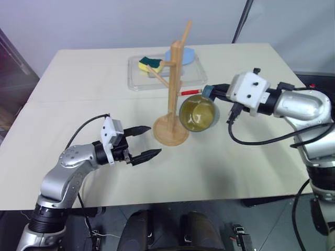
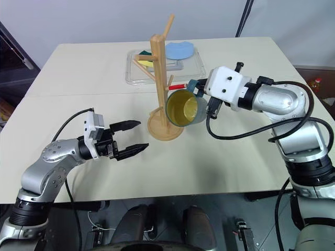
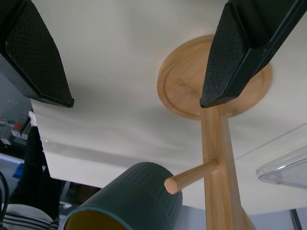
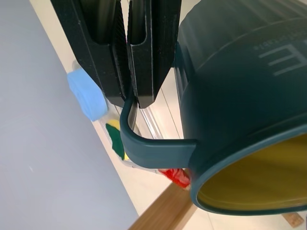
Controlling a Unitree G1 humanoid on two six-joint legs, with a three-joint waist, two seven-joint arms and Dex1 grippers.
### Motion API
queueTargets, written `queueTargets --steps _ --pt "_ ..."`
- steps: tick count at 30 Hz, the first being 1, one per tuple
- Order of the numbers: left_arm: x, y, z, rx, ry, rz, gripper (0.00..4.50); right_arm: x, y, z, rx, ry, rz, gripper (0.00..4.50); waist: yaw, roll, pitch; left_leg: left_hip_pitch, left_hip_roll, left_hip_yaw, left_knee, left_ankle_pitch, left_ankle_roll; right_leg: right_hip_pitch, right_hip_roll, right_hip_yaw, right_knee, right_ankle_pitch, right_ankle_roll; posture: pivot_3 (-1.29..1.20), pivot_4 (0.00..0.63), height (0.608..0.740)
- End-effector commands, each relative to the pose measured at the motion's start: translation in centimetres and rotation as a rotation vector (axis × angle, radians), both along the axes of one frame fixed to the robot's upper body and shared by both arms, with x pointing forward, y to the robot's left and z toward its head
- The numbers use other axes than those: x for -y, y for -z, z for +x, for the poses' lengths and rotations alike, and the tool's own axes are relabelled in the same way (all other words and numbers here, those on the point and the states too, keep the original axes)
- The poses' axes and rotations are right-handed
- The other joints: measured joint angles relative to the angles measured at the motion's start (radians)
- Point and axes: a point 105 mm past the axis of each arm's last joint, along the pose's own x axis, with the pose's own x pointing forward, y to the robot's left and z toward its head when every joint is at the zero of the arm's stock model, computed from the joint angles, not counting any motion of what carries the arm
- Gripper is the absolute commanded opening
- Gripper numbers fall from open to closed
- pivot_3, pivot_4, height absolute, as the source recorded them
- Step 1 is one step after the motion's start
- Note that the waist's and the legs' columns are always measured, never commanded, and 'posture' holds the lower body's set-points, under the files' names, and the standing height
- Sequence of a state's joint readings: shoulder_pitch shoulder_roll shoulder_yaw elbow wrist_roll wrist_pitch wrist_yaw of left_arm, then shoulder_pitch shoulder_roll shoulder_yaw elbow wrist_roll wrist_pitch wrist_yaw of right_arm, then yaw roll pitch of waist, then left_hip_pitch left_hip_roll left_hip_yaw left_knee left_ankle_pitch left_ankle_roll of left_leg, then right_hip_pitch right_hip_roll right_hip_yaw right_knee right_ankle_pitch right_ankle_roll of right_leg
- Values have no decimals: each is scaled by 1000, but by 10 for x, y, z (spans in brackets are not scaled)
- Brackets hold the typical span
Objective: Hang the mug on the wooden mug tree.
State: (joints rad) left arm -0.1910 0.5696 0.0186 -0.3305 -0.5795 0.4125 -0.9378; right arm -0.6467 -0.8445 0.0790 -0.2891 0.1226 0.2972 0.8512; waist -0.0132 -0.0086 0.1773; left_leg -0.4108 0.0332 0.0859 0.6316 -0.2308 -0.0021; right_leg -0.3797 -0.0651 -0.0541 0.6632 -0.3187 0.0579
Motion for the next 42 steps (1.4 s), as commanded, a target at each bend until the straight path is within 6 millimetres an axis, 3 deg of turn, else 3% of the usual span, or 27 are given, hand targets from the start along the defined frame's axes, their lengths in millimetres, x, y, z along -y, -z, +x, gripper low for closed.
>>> queueTargets --steps 1,21,27,30,33,37,39,42 --pt "-1 -14 -3 51 5 -11 4500 -11 -15 -4 59 -42 -6 19 0 0 0 0 0 0 0 0 0 0 0 0 0 0 0 0 150 740" --pt "-2 -44 -2 122 -12 -86 4500 -24 -9 13 49 -60 -59 19 -1 0 0 0 0 0 0 0 0 0 0 0 0 0 0 0 150 740" --pt "-2 -44 -2 127 -12 -84 4500 -26 -9 14 51 -69 -60 19 0 0 0 0 0 0 0 0 0 0 0 0 0 0 0 0 150 740" --pt "-2 -44 -2 128 -13 -84 4500 -26 -12 15 60 -66 -54 986 0 0 0 0 0 0 0 0 0 0 0 0 0 0 0 0 150 740" --pt "-2 -44 -2 128 -14 -84 4500 -21 -17 15 93 -48 -59 2427 -1 0 0 0 0 0 0 0 0 0 0 0 0 0 0 0 150 740" --pt "-3 -43 -1 126 -25 -82 4500 0 -30 11 128 7 -40 2427 0 0 0 0 0 0 0 0 0 0 0 0 0 0 0 0 150 740" --pt "-6 -39 1 112 -48 -73 4500 20 -36 9 113 60 38 2427 5 0 0 0 0 0 0 0 0 0 0 0 0 0 0 0 150 740" --pt "-14 -28 11 99 -139 -56 4500 49 -30 1 45 115 198 2427 6 -1 0 0 0 0 0 0 1 2 0 0 -1 0 0 0 150 740"
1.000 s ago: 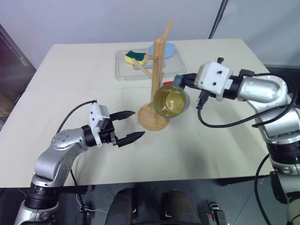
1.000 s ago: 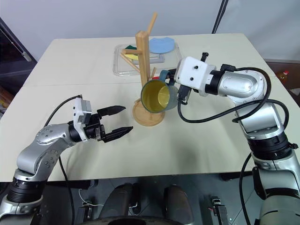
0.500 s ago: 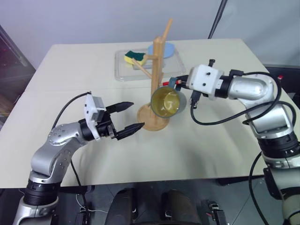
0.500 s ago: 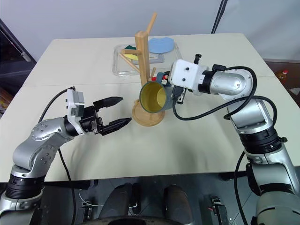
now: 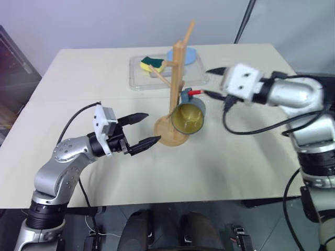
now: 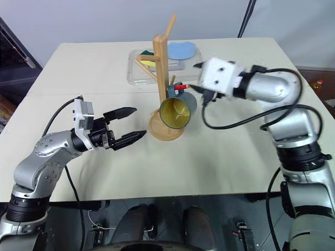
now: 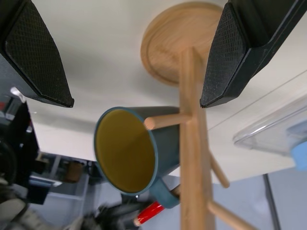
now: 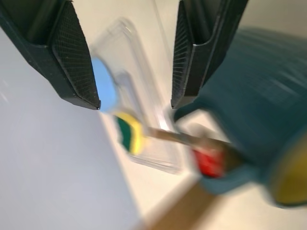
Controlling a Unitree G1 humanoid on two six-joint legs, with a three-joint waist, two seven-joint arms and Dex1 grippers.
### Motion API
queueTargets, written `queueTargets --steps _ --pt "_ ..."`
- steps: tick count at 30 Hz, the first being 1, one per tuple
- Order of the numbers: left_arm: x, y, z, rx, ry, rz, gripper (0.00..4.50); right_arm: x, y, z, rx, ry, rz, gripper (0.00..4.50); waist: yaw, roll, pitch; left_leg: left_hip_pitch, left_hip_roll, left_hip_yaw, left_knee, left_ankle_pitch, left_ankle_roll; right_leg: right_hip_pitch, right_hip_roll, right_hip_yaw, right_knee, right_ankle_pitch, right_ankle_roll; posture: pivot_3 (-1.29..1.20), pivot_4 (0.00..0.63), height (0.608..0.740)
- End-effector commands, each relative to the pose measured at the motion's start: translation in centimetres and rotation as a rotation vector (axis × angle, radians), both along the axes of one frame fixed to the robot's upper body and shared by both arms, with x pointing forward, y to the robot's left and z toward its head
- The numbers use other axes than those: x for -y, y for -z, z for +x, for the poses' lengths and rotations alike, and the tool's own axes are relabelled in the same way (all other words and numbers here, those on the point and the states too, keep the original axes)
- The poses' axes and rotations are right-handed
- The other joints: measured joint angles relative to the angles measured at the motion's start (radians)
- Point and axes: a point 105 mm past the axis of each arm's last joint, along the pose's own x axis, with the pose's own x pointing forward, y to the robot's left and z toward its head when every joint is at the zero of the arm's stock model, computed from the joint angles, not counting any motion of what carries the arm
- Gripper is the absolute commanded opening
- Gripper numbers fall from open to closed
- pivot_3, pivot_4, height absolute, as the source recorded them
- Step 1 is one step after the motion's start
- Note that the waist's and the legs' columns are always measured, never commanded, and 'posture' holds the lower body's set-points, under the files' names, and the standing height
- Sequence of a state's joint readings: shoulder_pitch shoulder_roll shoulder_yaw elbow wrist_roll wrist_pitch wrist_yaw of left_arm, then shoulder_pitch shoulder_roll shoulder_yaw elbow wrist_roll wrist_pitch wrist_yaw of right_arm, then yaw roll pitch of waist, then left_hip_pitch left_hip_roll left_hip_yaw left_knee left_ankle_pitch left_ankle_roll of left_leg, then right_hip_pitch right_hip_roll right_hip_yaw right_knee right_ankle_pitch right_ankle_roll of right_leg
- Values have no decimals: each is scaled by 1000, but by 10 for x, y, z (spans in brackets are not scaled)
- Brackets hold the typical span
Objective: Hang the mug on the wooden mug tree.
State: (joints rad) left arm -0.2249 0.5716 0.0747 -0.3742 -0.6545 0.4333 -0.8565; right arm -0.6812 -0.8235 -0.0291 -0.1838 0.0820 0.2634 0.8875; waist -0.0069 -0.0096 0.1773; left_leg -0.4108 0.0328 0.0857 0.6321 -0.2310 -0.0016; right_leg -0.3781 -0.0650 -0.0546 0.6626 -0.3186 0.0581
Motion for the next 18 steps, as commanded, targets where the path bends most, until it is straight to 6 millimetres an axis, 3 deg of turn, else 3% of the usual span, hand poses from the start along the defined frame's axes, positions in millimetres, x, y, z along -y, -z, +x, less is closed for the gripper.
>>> queueTargets --steps 1,5,8,14,18 --pt "-13 4 11 41 -127 22 4500 28 -4 -13 -28 31 226 2427 -2 0 0 0 0 0 0 0 0 0 0 0 0 0 0 0 150 740" --pt "-31 24 32 37 -341 5 4500 51 50 -16 -194 98 533 2427 -8 -1 0 3 0 0 0 0 0 3 0 0 0 0 0 0 150 740" --pt "-50 46 44 12 -510 14 4500 54 86 -16 -242 162 689 2427 -11 0 0 3 1 0 -1 0 0 2 0 0 1 0 0 0 150 740" --pt "-81 69 48 -24 -737 -10 4500 44 126 -14 -288 220 831 2427 -6 0 0 2 1 1 0 0 0 0 1 0 2 0 0 0 150 740" --pt "-87 74 43 -11 -772 -3 4500 37 143 -11 -326 221 833 2427 -6 0 0 2 0 1 0 0 0 0 0 0 2 0 0 0 150 740"
